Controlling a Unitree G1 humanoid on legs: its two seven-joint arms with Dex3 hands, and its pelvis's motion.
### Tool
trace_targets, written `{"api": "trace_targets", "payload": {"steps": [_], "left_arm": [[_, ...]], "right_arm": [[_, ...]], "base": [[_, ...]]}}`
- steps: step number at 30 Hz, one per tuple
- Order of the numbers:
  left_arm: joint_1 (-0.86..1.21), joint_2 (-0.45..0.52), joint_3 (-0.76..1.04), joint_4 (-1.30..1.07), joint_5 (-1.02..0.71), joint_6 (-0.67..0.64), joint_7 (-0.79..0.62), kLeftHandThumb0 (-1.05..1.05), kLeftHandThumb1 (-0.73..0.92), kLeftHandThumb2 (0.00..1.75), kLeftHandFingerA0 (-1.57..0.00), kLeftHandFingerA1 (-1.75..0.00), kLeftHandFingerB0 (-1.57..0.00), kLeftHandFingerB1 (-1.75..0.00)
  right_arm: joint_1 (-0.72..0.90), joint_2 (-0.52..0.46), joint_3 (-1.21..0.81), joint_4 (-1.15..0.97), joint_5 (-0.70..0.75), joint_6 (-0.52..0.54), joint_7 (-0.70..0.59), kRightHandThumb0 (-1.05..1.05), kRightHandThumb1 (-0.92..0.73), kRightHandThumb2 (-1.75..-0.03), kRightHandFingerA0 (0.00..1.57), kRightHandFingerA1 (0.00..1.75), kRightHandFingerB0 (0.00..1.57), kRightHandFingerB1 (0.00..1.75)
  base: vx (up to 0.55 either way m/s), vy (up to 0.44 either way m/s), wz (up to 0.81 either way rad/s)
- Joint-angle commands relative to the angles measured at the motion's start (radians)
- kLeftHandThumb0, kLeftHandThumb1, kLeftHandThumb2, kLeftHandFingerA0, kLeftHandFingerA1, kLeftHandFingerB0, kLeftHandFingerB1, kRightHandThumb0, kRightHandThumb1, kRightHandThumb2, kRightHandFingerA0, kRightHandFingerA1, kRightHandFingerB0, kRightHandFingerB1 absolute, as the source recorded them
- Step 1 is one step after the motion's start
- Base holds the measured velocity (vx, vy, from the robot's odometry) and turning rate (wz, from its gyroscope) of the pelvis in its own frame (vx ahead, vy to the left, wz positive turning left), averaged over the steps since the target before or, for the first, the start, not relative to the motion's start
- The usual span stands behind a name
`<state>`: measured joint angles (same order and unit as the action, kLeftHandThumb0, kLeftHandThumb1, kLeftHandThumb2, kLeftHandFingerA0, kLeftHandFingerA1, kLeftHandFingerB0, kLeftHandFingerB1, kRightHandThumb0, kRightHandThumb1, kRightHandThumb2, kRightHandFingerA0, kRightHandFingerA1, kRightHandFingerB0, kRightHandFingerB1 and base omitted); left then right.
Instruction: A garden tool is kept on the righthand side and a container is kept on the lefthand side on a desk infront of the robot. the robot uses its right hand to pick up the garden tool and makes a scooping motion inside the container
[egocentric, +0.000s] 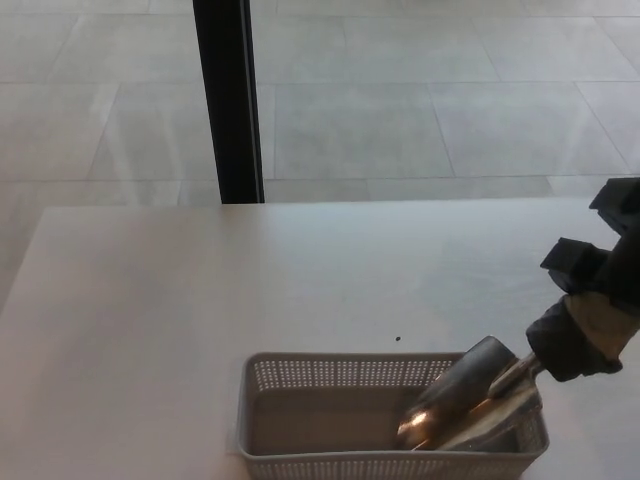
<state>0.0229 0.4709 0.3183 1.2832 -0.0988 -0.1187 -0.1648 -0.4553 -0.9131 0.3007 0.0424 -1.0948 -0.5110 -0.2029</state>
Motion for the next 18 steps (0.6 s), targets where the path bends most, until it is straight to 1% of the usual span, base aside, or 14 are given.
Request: {"api": "trace_targets", "payload": {"steps": [1, 2, 3, 4, 5, 7, 8, 9, 10, 11, 13, 15, 17, 18], "left_arm": [[0.008, 0.007, -0.005, -0.006, 0.003, -0.008, -0.006, -0.57, 0.60, 0.58, -0.71, -0.83, -0.62, -0.50], [0.007, 0.006, -0.006, -0.006, 0.005, -0.006, -0.001, -0.57, 0.61, 0.58, -0.75, -0.92, -0.65, -0.52], [0.007, 0.006, -0.010, -0.008, 0.009, -0.005, 0.006, -0.59, 0.61, 0.58, -0.76, -0.91, -0.66, -0.51], [0.007, 0.007, -0.014, -0.008, 0.014, -0.005, 0.010, -0.58, 0.61, 0.58, -0.72, -0.83, -0.63, -0.51], [0.008, 0.005, -0.012, -0.006, 0.013, -0.009, 0.010, -0.57, 0.60, 0.58, -0.75, -0.87, -0.65, -0.51], [0.008, 0.003, -0.008, -0.006, 0.008, -0.005, 0.008, -0.58, 0.59, 0.58, -0.75, -0.82, -0.65, -0.51], [0.007, 0.003, -0.015, -0.006, 0.015, -0.006, 0.012, -0.58, 0.60, 0.58, -0.74, -0.79, -0.64, -0.49], [0.008, 0.001, -0.016, -0.005, 0.016, -0.015, 0.008, -0.58, 0.60, 0.58, -0.75, -1.07, -0.67, -0.53], [0.007, 0.000, -0.016, -0.005, 0.016, -0.016, 0.008, -0.58, 0.60, 0.58, -0.75, -1.07, -0.67, -0.53], [0.008, 0.001, -0.016, -0.001, 0.016, -0.019, 0.002, -0.59, 0.61, 0.58, -0.71, -0.78, -0.63, -0.50], [0.006, 0.003, -0.017, -0.006, 0.014, -0.009, 0.005, -0.58, 0.61, 0.58, -0.72, -0.75, -0.64, -0.50], [0.004, 0.003, -0.022, -0.006, 0.019, -0.013, 0.008, -0.58, 0.61, 0.58, -0.73, -0.75, -0.64, -0.49], [0.003, 0.001, -0.018, -0.007, 0.012, -0.013, -0.002, -0.58, 0.61, 0.58, -0.72, -0.75, -0.63, -0.50], [0.002, 0.000, -0.018, -0.007, 0.011, -0.014, -0.001, -0.59, 0.61, 0.58, -0.72, -0.74, -0.63, -0.50]], "right_arm": [[0.101, 0.106, 0.033, -0.153, -0.090, 0.262, 0.414, -0.37, -0.71, -0.83, 0.91, 1.75, 0.82, 1.30], [0.110, 0.120, 0.040, -0.161, -0.091, 0.274, 0.433, -0.37, -0.73, -0.82, 0.91, 1.75, 0.80, 1.34], [0.114, 0.148, 0.055, -0.161, -0.092, 0.290, 0.450, -0.39, -0.62, -0.91, 1.16, 1.62, 0.92, 1.23], [0.115, 0.179, 0.072, -0.157, -0.092, 0.302, 0.459, -0.38, -0.67, -0.89, 1.14, 1.68, 0.86, 1.27], [0.115, 0.196, 0.083, -0.158, -0.097, 0.310, 0.477, -0.38, -0.77, -0.81, 0.93, 1.75, 0.81, 1.29], [0.117, 0.231, 0.099, -0.164, -0.115, 0.340, 0.513, -0.45, -0.75, -0.83, 1.11, 1.70, 0.84, 1.32], [0.120, 0.254, 0.107, -0.167, -0.120, 0.355, 0.522, -0.40, -0.81, -0.78, 0.92, 1.75, 0.76, 1.38], [0.123, 0.276, 0.114, -0.169, -0.125, 0.368, 0.526, -0.40, -0.80, -0.76, 0.92, 1.75, 0.77, 1.18], [0.124, 0.278, 0.113, -0.170, -0.126, 0.371, 0.529, -0.40, -0.80, -0.76, 0.92, 1.75, 0.77, 1.18], [0.117, 0.350, 0.141, -0.154, -0.115, 0.400, 0.537, -0.38, -0.72, -0.87, 0.97, 1.75, 0.82, 0.88], [0.112, 0.400, 0.153, -0.145, -0.126, 0.441, 0.571, -0.40, -0.73, -0.90, 0.95, 1.75, 0.81, 0.77], [0.112, 0.429, 0.156, -0.136, -0.134, 0.458, 0.573, -0.40, -0.73, -0.88, 0.93, 1.75, 0.81, 0.80], [0.120, 0.467, 0.155, -0.125, -0.138, 0.482, 0.554, -0.40, -0.70, -0.94, 0.96, 1.75, 0.82, 1.18], [0.126, 0.494, 0.154, -0.119, -0.128, 0.501, 0.544, -0.38, -0.70, -0.95, 1.02, 1.75, 0.82, 1.04]], "base": [[0.00, 0.000, 0.00], [0.00, 0.000, 0.00], [0.00, 0.000, 0.00], [0.00, 0.000, 0.00], [0.00, 0.000, 0.00], [0.00, 0.000, 0.00], [0.00, 0.000, 0.00], [0.00, 0.000, 0.00], [0.00, 0.000, 0.00], [0.00, 0.000, 0.00], [0.00, 0.000, 0.00], [0.00, 0.000, 0.00], [0.00, 0.000, 0.00], [0.00, 0.000, 0.00]]}}
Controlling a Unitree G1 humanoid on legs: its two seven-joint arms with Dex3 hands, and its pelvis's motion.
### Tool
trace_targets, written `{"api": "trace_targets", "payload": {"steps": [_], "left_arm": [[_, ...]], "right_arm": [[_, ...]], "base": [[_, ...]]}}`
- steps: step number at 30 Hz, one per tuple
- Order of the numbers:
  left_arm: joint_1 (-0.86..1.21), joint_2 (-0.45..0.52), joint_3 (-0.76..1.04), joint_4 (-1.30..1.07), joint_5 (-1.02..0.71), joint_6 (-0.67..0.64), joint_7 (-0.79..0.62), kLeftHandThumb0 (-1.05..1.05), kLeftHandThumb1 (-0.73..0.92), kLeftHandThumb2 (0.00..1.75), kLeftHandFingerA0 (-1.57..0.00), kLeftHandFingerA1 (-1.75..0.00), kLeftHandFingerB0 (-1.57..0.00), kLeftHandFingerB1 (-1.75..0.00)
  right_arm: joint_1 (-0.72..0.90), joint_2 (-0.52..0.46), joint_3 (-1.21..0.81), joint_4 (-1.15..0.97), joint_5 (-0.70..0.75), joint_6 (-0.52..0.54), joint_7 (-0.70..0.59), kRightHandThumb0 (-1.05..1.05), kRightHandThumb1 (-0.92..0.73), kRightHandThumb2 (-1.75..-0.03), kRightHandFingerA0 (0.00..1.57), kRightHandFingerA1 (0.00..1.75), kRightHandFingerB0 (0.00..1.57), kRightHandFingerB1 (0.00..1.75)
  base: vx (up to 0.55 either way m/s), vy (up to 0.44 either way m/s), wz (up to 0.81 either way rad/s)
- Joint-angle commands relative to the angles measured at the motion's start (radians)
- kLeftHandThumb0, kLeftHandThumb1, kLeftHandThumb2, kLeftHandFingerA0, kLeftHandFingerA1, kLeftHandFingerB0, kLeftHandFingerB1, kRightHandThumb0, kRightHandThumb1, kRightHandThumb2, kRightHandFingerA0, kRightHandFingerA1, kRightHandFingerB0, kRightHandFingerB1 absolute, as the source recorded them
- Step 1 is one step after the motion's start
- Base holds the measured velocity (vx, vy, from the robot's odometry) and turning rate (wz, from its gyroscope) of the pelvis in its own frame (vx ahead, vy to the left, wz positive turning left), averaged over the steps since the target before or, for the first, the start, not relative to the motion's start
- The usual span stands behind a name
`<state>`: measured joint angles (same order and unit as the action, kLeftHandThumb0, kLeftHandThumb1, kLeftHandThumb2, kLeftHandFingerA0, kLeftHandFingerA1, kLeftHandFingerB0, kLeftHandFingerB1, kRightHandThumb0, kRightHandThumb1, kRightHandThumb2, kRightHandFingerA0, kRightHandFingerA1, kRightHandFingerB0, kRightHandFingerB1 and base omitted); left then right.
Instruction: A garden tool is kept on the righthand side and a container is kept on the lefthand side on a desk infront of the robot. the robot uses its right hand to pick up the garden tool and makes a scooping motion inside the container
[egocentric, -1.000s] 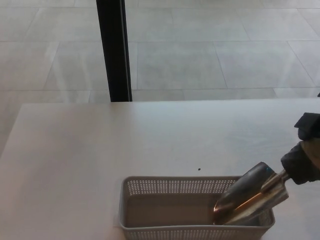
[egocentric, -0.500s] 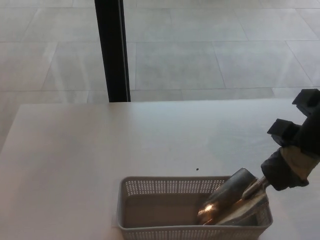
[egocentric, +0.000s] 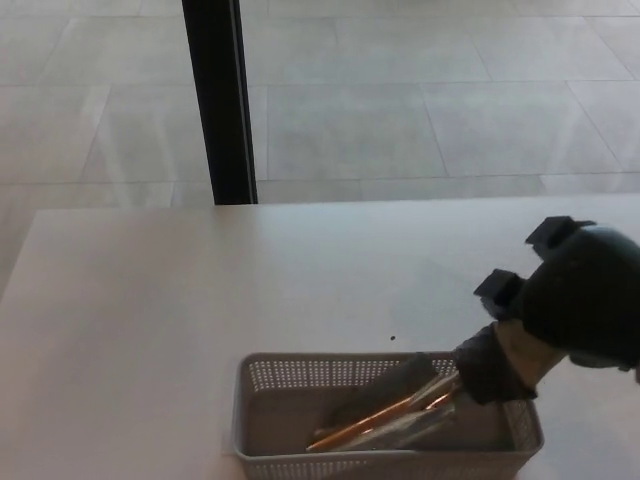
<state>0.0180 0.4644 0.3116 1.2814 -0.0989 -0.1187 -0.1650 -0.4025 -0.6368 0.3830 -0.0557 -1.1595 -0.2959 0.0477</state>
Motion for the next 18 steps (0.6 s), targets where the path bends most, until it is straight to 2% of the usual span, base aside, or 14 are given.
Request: {"api": "trace_targets", "payload": {"steps": [1, 3, 4, 6, 7, 8, 9, 10, 11, 12, 14, 15, 16, 18], "left_arm": [[0.008, 0.007, -0.015, -0.004, 0.015, -0.020, -0.001, -0.60, 0.62, 0.59, -0.75, -0.78, -0.63, -0.50], [0.005, 0.006, -0.019, -0.004, 0.017, -0.021, 0.002, -0.59, 0.61, 0.59, -0.74, -0.84, -0.64, -0.50], [0.003, 0.005, -0.014, -0.003, 0.009, -0.014, 0.001, -0.59, 0.61, 0.59, -0.74, -0.84, -0.64, -0.50], [0.002, 0.006, -0.018, -0.002, 0.012, -0.016, 0.004, -0.59, 0.61, 0.58, -0.74, -0.79, -0.64, -0.50], [0.002, 0.007, -0.021, -0.003, 0.015, -0.014, 0.007, -0.59, 0.61, 0.58, -0.76, -0.84, -0.65, -0.50], [0.002, 0.005, -0.017, -0.003, 0.010, -0.014, 0.009, -0.60, 0.60, 0.58, -0.77, -0.85, -0.66, -0.52], [0.001, 0.006, -0.020, 0.001, 0.012, -0.013, 0.007, -0.60, 0.49, 0.94, -0.78, -0.87, -0.59, -0.64], [0.001, 0.006, -0.020, 0.001, 0.012, -0.013, 0.007, -0.60, 0.49, 0.94, -0.78, -0.87, -0.59, -0.64], [0.004, 0.006, -0.017, 0.004, 0.008, -0.015, 0.001, -0.60, 0.60, 0.58, -0.75, -0.78, -0.65, -0.51], [0.008, 0.006, -0.017, 0.005, 0.007, -0.017, -0.001, -0.60, 0.61, 0.58, -0.74, -0.76, -0.64, -0.50], [0.014, 0.006, -0.025, -0.001, 0.014, -0.030, 0.002, -0.59, 0.62, 0.59, -0.72, -0.73, -0.65, -0.50], [0.013, 0.006, -0.024, -0.001, 0.012, -0.026, 0.002, -0.59, 0.62, 0.59, -0.71, -0.73, -0.65, -0.50], [0.013, 0.006, -0.023, -0.003, 0.009, -0.022, 0.003, -0.59, 0.61, 0.58, -0.70, -0.72, -0.65, -0.50], [0.011, 0.006, -0.011, -0.005, -0.006, -0.013, -0.002, -0.57, 0.61, 0.58, -0.68, -0.72, -0.64, -0.50]], "right_arm": [[0.080, 0.244, 0.073, -0.010, -0.055, 0.294, 0.278, -0.39, -0.73, -0.94, 0.94, 1.75, 0.78, 0.94], [0.090, 0.277, 0.077, 0.001, -0.061, 0.310, 0.269, -0.40, -0.77, -0.92, 0.91, 1.75, 0.77, 0.81], [0.094, 0.292, 0.083, 0.004, -0.068, 0.319, 0.275, -0.40, -0.77, -0.92, 0.91, 1.75, 0.77, 0.81], [0.100, 0.307, 0.089, 0.009, -0.070, 0.323, 0.273, -0.41, -0.76, -0.87, 0.89, 1.73, 0.76, 0.87], [0.105, 0.314, 0.089, 0.004, -0.069, 0.329, 0.281, -0.41, -0.75, -0.86, 0.90, 1.75, 0.76, 1.02], [0.107, 0.319, 0.088, 0.001, -0.067, 0.333, 0.290, -0.40, -0.75, -0.87, 0.89, 1.75, 0.75, 0.98], [0.111, 0.319, 0.084, 0.001, -0.065, 0.330, 0.275, -0.39, -0.74, -0.87, 0.89, 1.75, 0.74, 0.95], [0.112, 0.321, 0.083, 0.000, -0.067, 0.332, 0.276, -0.39, -0.74, -0.87, 0.89, 1.75, 0.74, 0.95], [0.114, 0.314, 0.076, -0.002, -0.061, 0.327, 0.261, -0.38, -0.76, -0.92, 0.90, 1.75, 0.74, 0.95], [0.119, 0.315, 0.066, -0.003, -0.046, 0.326, 0.246, -0.37, -0.72, -0.90, 0.90, 1.75, 0.74, 0.95], [0.129, 0.324, 0.035, -0.004, 0.014, 0.331, 0.234, -0.34, -0.57, -0.98, 0.92, 1.75, 0.79, 1.40], [0.134, 0.337, 0.010, -0.007, 0.062, 0.343, 0.256, -0.34, -0.57, -0.98, 0.92, 1.75, 0.79, 1.15], [0.138, 0.351, -0.014, -0.011, 0.102, 0.357, 0.274, -0.28, -0.54, -1.07, 0.98, 1.75, 0.84, 1.16], [0.146, 0.383, -0.068, -0.017, 0.186, 0.382, 0.299, -0.27, -0.53, -1.09, 0.97, 1.75, 0.85, 1.13]], "base": [[0.00, 0.000, 0.00], [0.00, 0.000, 0.00], [0.00, 0.000, 0.00], [0.00, 0.000, 0.00], [0.00, 0.000, 0.00], [0.00, 0.000, 0.00], [0.00, 0.000, 0.00], [0.00, 0.000, 0.00], [0.00, 0.000, 0.00], [0.00, 0.000, 0.00], [0.00, 0.000, 0.00], [0.00, 0.000, 0.00], [0.00, 0.000, 0.00], [0.00, 0.000, 0.00]]}}
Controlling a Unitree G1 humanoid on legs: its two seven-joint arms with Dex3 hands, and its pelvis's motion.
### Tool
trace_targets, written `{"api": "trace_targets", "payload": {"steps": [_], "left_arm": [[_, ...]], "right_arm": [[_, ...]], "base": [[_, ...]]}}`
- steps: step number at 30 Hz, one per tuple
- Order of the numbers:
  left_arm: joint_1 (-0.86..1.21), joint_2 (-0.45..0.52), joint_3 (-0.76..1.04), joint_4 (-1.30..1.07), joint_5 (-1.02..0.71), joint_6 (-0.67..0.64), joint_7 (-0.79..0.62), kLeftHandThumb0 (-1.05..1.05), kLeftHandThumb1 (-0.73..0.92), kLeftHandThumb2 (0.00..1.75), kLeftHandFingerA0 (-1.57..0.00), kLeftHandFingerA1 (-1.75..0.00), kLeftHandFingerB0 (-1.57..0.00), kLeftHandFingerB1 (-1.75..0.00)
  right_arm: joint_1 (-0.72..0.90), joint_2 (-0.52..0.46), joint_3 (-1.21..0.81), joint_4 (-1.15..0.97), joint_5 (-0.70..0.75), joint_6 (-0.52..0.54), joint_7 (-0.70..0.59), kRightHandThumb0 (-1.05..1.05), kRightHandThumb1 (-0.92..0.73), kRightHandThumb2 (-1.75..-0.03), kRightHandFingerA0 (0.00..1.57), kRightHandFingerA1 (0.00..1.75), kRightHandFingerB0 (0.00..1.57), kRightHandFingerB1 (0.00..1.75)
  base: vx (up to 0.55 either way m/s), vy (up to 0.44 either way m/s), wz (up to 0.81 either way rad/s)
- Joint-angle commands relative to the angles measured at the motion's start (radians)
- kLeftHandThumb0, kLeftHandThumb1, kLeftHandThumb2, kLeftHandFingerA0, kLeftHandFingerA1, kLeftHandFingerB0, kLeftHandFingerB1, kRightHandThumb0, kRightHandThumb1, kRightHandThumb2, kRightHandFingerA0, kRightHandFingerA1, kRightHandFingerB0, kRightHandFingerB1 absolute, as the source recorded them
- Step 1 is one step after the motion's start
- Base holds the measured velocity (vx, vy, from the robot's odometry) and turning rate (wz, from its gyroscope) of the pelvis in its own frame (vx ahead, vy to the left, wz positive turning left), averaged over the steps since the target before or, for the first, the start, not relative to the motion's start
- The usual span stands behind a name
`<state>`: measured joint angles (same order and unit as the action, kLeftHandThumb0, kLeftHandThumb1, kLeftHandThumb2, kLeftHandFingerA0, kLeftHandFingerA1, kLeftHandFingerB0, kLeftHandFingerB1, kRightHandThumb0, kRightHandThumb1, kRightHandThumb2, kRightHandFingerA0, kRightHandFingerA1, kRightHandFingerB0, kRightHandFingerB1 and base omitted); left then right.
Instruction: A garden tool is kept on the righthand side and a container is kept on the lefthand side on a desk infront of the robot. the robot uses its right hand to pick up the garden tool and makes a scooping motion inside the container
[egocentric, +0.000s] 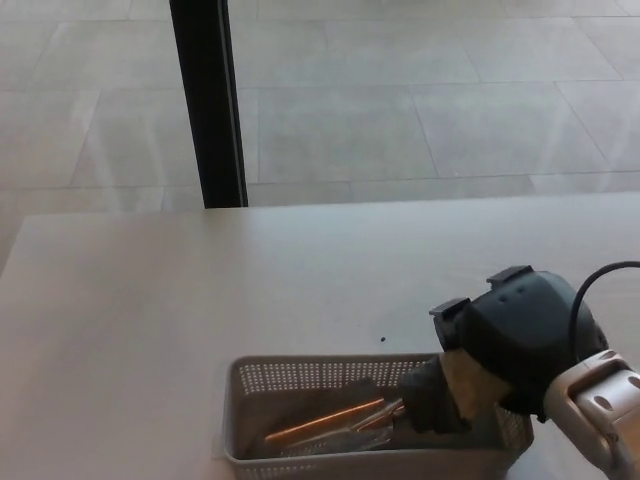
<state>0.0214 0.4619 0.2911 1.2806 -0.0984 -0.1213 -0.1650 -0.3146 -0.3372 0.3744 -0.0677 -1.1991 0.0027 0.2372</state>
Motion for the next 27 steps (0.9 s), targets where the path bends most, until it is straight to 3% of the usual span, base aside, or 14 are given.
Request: {"api": "trace_targets", "payload": {"steps": [1, 4, 5, 7, 8, 9, 12, 21, 22, 24, 25, 27], "left_arm": [[0.007, 0.008, 0.012, -0.004, -0.008, -0.010, -0.004, -0.58, 0.60, 0.59, -0.74, -0.84, -0.67, -0.53], [0.011, 0.011, 0.003, -0.009, 0.001, -0.012, -0.001, -0.59, 0.61, 0.59, -0.72, -0.79, -0.67, -0.51], [0.016, 0.011, 0.007, -0.013, -0.004, -0.021, -0.011, -0.58, 0.61, 0.58, -0.77, -1.05, -0.72, -0.59], [0.017, 0.012, 0.003, -0.013, 0.002, -0.020, -0.004, -0.60, 0.61, 0.59, -0.68, -0.79, -0.65, -0.51], [0.017, 0.013, 0.004, -0.012, 0.000, -0.019, -0.005, -0.59, 0.61, 0.58, -0.66, -0.70, -0.61, -0.49], [0.016, 0.015, 0.002, -0.008, 0.002, -0.015, -0.005, -0.59, 0.62, 0.59, -0.70, -0.85, -0.63, -0.50], [0.015, 0.016, 0.004, -0.004, 0.002, -0.013, -0.003, -0.58, 0.61, 0.58, -0.70, -0.79, -0.64, -0.51], [0.020, 0.016, 0.002, -0.008, 0.004, -0.008, 0.004, -0.59, 0.62, 0.58, -0.66, -0.71, -0.61, -0.49], [0.022, 0.018, -0.006, -0.009, 0.012, -0.011, 0.007, -0.60, 0.63, 0.59, -0.69, -0.83, -0.61, -0.50], [0.024, 0.019, -0.004, -0.008, 0.011, -0.010, 0.005, -0.60, 0.63, 0.59, -0.66, -0.78, -0.59, -0.49], [0.024, 0.019, -0.004, -0.008, 0.010, -0.009, 0.006, -0.59, 0.62, 0.59, -0.67, -0.78, -0.59, -0.49], [0.028, 0.018, 0.006, -0.008, 0.000, -0.009, -0.001, -0.61, 0.61, 0.58, -0.64, -0.71, -0.60, -0.50]], "right_arm": [[0.069, 0.110, -0.102, -0.015, 0.283, 0.099, 0.113, -0.31, -0.50, -1.17, 0.93, 1.75, 0.79, 1.42], [0.082, 0.159, -0.200, -0.002, 0.400, 0.073, 0.036, -0.27, -0.44, -1.20, 0.90, 1.75, 0.74, 1.72], [0.085, 0.176, -0.237, -0.006, 0.434, 0.074, 0.022, -0.26, -0.46, -1.22, 0.92, 1.75, 0.73, 1.75], [0.085, 0.191, -0.288, -0.016, 0.480, 0.080, 0.026, -0.25, -0.50, -1.26, 0.92, 1.75, 0.73, 1.74], [0.083, 0.199, -0.311, -0.020, 0.500, 0.081, 0.025, -0.24, -0.49, -1.27, 0.92, 1.75, 0.75, 1.71], [0.073, 0.211, -0.350, -0.028, 0.539, 0.081, 0.022, -0.24, -0.44, -1.32, 0.91, 1.75, 0.76, 1.65], [0.031, 0.212, -0.434, -0.041, 0.633, 0.082, 0.054, -0.22, -0.43, -1.33, 0.89, 1.75, 0.75, 1.62], [-0.159, 0.186, -0.628, -0.084, 0.817, 0.192, 0.166, -0.16, -0.51, -1.19, 0.92, 1.75, 0.79, 1.56], [-0.178, 0.175, -0.642, -0.078, 0.827, 0.196, 0.172, -0.21, -0.50, -1.15, 1.21, 1.41, 0.97, 1.26], [-0.200, 0.151, -0.656, -0.060, 0.834, 0.178, 0.176, -0.19, -0.52, -1.14, 1.21, 1.42, 0.96, 1.27], [-0.208, 0.148, -0.662, -0.058, 0.836, 0.182, 0.178, -0.11, -0.53, -1.11, 0.89, 1.74, 0.77, 1.55], [-0.251, 0.119, -0.693, -0.030, 0.845, 0.190, 0.184, -0.09, -0.53, -1.11, 0.85, 1.75, 0.75, 1.59]], "base": [[0.00, 0.000, 0.00], [0.00, 0.000, 0.00], [0.00, 0.000, 0.00], [0.00, 0.000, 0.00], [0.00, 0.000, 0.00], [0.00, 0.000, 0.00], [0.00, 0.000, 0.00], [0.00, 0.000, 0.00], [0.00, 0.000, 0.00], [0.00, 0.000, 0.00], [0.00, 0.000, 0.00], [0.00, 0.000, 0.00]]}}
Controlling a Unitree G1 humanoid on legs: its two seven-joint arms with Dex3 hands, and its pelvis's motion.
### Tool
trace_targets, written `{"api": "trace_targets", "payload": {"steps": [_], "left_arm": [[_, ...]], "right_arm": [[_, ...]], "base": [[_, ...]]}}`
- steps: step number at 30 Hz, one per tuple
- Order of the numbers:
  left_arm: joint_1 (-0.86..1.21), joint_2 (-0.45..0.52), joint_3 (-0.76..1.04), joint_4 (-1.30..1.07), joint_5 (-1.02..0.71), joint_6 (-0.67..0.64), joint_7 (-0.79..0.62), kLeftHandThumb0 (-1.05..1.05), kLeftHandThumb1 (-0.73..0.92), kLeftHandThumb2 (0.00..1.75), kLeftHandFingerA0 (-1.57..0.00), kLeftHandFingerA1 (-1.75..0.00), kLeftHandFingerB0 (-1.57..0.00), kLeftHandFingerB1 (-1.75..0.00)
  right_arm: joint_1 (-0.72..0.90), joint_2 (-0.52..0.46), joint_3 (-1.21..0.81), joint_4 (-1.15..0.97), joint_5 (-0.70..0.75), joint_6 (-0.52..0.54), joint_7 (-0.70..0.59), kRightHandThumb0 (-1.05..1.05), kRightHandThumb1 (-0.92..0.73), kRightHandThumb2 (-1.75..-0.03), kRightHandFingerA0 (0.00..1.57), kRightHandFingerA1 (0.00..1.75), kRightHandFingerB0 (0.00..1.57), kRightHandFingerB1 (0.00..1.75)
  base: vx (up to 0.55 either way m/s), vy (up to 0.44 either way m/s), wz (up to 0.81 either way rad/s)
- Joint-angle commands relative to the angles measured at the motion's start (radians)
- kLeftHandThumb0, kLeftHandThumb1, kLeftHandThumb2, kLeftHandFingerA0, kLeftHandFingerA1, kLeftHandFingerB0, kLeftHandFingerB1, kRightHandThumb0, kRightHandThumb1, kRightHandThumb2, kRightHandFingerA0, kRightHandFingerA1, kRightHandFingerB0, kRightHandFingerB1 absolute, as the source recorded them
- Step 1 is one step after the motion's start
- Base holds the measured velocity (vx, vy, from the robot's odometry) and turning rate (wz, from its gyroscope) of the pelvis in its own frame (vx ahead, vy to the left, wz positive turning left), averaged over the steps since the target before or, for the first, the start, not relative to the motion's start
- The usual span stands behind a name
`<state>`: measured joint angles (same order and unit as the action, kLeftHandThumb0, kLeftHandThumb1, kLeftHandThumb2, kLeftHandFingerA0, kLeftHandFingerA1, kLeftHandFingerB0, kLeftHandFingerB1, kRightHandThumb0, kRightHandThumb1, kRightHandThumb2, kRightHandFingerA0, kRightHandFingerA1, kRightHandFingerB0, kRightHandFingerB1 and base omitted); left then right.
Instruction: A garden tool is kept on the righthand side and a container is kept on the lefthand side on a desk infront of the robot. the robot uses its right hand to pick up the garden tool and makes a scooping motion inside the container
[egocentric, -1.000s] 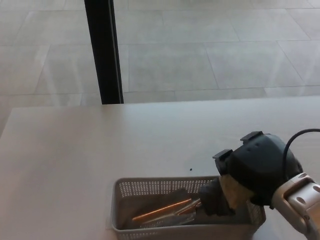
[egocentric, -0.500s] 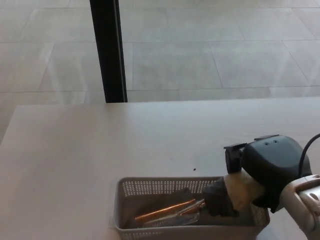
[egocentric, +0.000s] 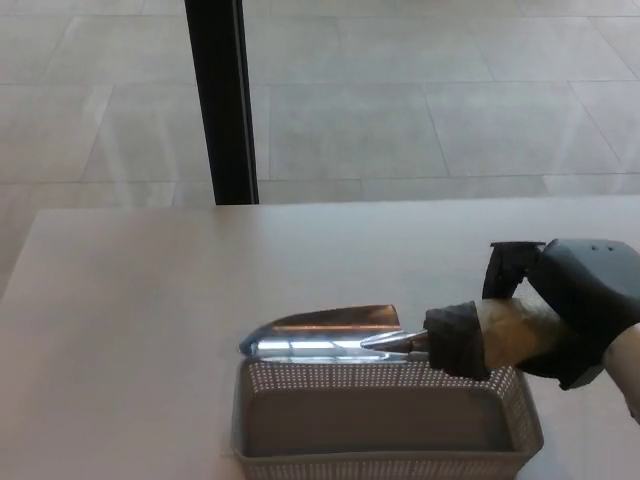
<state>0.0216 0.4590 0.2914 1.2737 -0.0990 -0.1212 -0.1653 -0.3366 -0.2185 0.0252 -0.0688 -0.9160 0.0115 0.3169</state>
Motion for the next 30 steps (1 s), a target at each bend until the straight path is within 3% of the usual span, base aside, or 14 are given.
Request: {"api": "trace_targets", "payload": {"steps": [1, 2, 3, 4, 6, 10, 15, 16, 21, 25, 26, 27, 29, 30], "left_arm": [[0.027, 0.021, 0.005, -0.002, 0.001, -0.009, -0.001, -0.61, 0.61, 0.58, -0.64, -0.71, -0.60, -0.50], [0.029, 0.021, 0.008, -0.004, -0.002, -0.007, -0.001, -0.60, 0.61, 0.58, -0.64, -0.71, -0.60, -0.50], [0.028, 0.021, 0.008, -0.007, -0.003, -0.005, -0.005, -0.59, 0.62, 0.59, -0.63, -0.71, -0.61, -0.51], [0.024, 0.021, 0.016, -0.004, -0.011, 0.008, -0.002, -0.58, 0.61, 0.58, -0.64, -0.72, -0.62, -0.51], [0.024, 0.022, 0.018, -0.002, -0.013, 0.002, -0.004, -0.60, 0.59, 0.58, -0.74, -0.93, -0.61, -0.52], [0.028, 0.023, 0.016, -0.003, -0.010, -0.006, -0.011, -0.60, 0.61, 0.59, -0.60, -0.69, -0.58, -0.49], [0.031, 0.021, 0.011, -0.001, -0.004, -0.003, 0.000, -0.59, 0.61, 0.58, -0.64, -0.73, -0.59, -0.49], [0.034, 0.021, 0.013, -0.001, -0.006, -0.004, -0.001, -0.59, 0.60, 0.58, -0.72, -0.88, -0.59, -0.50], [0.035, 0.015, 0.020, -0.007, -0.014, -0.009, -0.004, -0.59, 0.60, 0.58, -0.67, -0.82, -0.60, -0.52], [0.040, 0.016, 0.027, -0.009, -0.018, -0.010, -0.011, -0.58, 0.60, 0.58, -0.71, -0.95, -0.61, -0.53], [0.039, 0.018, 0.028, -0.002, -0.017, -0.012, -0.013, -0.59, 0.60, 0.59, -0.74, -1.23, -0.63, -0.52], [0.036, 0.016, 0.027, 0.004, -0.014, -0.010, -0.007, -0.59, 0.60, 0.60, -0.75, -1.29, -0.64, -0.52], [0.033, 0.016, 0.027, 0.007, -0.013, -0.008, -0.012, -0.57, 0.60, 0.60, -0.75, -1.30, -0.64, -0.52], [0.031, 0.015, 0.025, 0.007, -0.009, -0.007, -0.003, -0.59, 0.59, 0.57, -0.73, -0.96, -0.64, -0.51]], "right_arm": [[-0.238, -0.008, -0.351, -0.023, 0.561, 0.183, 0.102, -0.09, -0.53, -1.11, 0.85, 1.75, 0.75, 1.59], [-0.263, -0.031, -0.362, 0.003, 0.553, 0.169, 0.095, -0.11, -0.51, -1.15, 0.87, 1.75, 0.77, 1.57], [-0.277, -0.053, -0.372, 0.024, 0.561, 0.143, 0.097, -0.18, -0.48, -1.16, 1.19, 1.42, 0.99, 1.29], [-0.290, -0.073, -0.380, 0.054, 0.564, 0.115, 0.092, -0.11, -0.49, -1.19, 0.87, 1.75, 0.78, 1.58], [-0.302, -0.108, -0.377, 0.088, 0.515, 0.082, 0.060, -0.13, -0.49, -1.14, 0.92, 1.75, 0.80, 1.53], [-0.300, -0.179, -0.367, 0.205, 0.414, 0.043, 0.001, -0.08, -0.47, -1.13, 0.86, 1.75, 0.78, 1.50], [-0.218, -0.247, -0.327, 0.418, 0.300, 0.007, -0.100, -0.14, -0.52, -1.10, 0.92, 1.70, 0.77, 1.45], [-0.199, -0.250, -0.316, 0.438, 0.288, -0.020, -0.133, -0.16, -0.51, -1.10, 0.87, 1.74, 0.77, 1.44], [-0.173, -0.255, -0.287, 0.550, 0.274, -0.050, -0.237, -0.17, -0.56, -1.03, 0.88, 1.75, 0.78, 1.49], [-0.165, -0.253, -0.254, 0.626, 0.254, -0.041, -0.298, -0.20, -0.61, -0.96, 0.89, 1.74, 0.76, 1.50], [-0.148, -0.244, -0.245, 0.642, 0.243, -0.025, -0.315, -0.22, -0.63, -0.93, 0.88, 1.75, 0.74, 1.50], [-0.134, -0.240, -0.237, 0.656, 0.241, -0.034, -0.334, -0.20, -0.62, -0.95, 0.88, 1.74, 0.75, 1.48], [-0.119, -0.234, -0.219, 0.690, 0.241, -0.034, -0.348, -0.21, -0.64, -0.91, 0.88, 1.74, 0.74, 1.47], [-0.108, -0.219, -0.208, 0.709, 0.235, -0.019, -0.361, -0.23, -0.66, -0.79, 0.86, 1.69, 0.72, 1.44]], "base": [[0.00, 0.000, 0.00], [0.00, 0.000, 0.00], [0.00, 0.000, 0.00], [0.00, 0.000, 0.00], [0.00, 0.000, 0.00], [0.00, 0.000, 0.00], [0.00, 0.000, 0.00], [0.00, 0.000, 0.00], [0.00, 0.000, 0.00], [0.00, 0.000, 0.00], [0.00, 0.000, 0.00], [0.00, 0.000, 0.00], [0.00, 0.000, 0.00], [0.00, 0.000, 0.00]]}}
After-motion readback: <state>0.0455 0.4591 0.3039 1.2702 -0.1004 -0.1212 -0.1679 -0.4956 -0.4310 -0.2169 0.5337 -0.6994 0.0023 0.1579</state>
